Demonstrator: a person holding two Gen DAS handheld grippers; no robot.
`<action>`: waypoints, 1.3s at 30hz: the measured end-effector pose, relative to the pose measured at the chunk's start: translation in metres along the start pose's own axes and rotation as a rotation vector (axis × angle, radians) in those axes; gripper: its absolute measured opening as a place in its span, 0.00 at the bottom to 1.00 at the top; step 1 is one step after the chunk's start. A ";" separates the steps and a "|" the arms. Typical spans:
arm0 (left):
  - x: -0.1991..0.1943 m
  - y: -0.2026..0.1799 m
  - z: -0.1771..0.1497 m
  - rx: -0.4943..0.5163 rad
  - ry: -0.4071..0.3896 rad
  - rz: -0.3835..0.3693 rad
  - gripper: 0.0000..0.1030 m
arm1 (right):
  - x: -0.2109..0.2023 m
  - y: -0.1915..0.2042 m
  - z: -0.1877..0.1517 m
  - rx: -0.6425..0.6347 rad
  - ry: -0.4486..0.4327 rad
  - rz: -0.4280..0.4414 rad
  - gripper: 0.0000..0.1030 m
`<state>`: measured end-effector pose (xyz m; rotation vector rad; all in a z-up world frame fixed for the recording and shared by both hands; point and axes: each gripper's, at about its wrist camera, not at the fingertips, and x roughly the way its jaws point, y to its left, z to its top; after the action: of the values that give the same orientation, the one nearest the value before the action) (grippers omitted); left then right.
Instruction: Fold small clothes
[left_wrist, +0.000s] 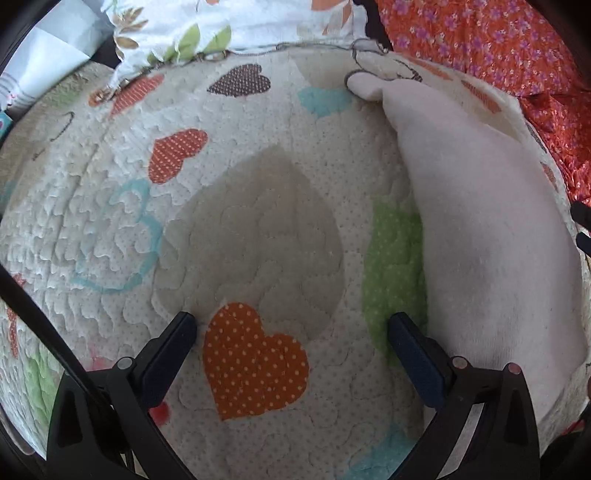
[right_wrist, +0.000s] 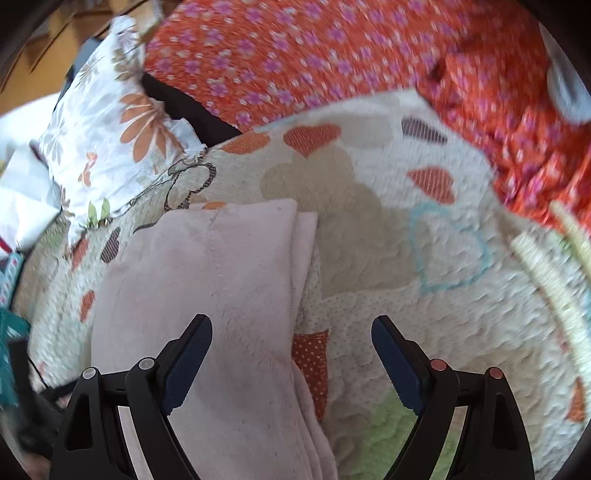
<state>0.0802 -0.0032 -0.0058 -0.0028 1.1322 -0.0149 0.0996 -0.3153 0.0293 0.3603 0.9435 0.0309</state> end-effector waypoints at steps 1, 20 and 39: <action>-0.001 0.001 -0.003 -0.004 -0.011 -0.005 1.00 | 0.001 -0.001 0.001 0.007 0.004 0.010 0.89; 0.019 -0.034 0.070 -0.172 0.030 -0.543 0.89 | 0.064 -0.014 0.021 0.120 0.089 0.193 0.88; -0.035 0.002 0.071 -0.171 -0.015 -0.318 0.63 | 0.014 0.042 0.031 0.020 -0.017 0.170 0.41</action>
<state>0.1302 -0.0011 0.0557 -0.3352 1.1053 -0.2009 0.1379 -0.2824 0.0473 0.4582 0.8946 0.1732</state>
